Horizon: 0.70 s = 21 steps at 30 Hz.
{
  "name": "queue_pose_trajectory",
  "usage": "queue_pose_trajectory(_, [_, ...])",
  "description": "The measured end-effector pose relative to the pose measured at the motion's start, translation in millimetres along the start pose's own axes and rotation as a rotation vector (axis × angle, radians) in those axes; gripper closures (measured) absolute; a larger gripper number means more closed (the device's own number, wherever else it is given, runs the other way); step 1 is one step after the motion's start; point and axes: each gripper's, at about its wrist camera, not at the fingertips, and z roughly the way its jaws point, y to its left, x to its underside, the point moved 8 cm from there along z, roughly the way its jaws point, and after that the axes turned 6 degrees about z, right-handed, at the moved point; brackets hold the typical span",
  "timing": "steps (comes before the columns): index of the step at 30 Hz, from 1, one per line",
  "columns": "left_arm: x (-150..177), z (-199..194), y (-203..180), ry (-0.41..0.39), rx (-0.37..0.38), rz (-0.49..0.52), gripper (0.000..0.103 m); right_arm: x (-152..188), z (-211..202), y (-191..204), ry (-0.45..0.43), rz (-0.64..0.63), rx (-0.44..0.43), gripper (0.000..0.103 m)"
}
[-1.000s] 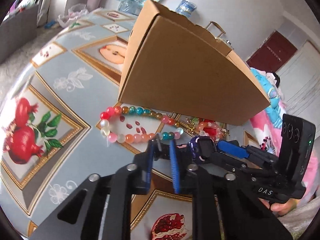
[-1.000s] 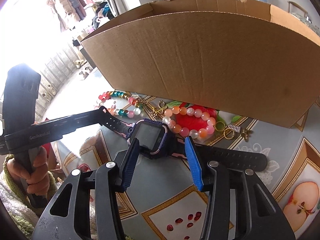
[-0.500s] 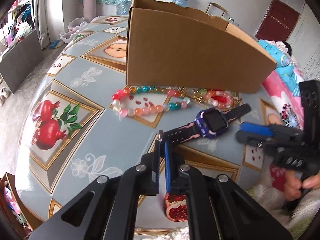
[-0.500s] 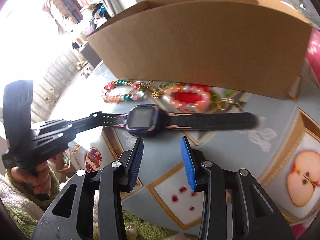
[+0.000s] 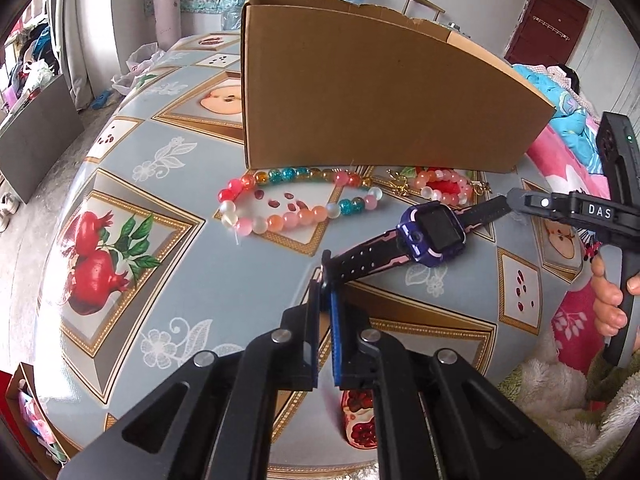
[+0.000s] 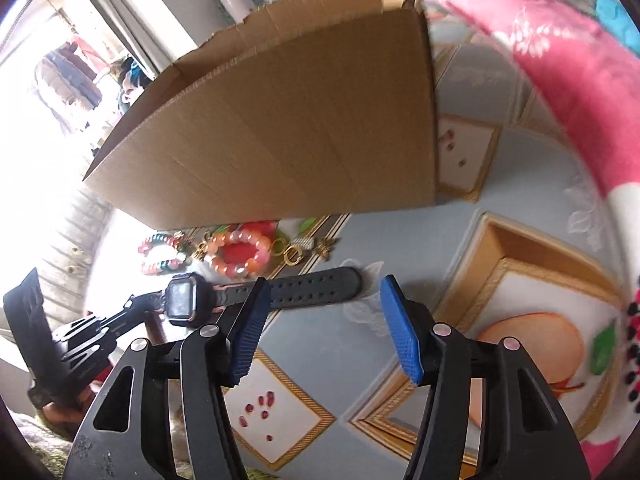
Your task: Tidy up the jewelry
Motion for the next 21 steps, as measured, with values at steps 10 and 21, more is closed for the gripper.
queue_pose_trajectory(10, [-3,3,0,-0.017,0.029,0.003,0.098,9,8,27,0.062,-0.041,-0.083,0.045])
queue_pose_trajectory(21, [-2,2,2,-0.029,0.041,0.011,0.098,-4,6,20,0.055,0.046,-0.131,0.046])
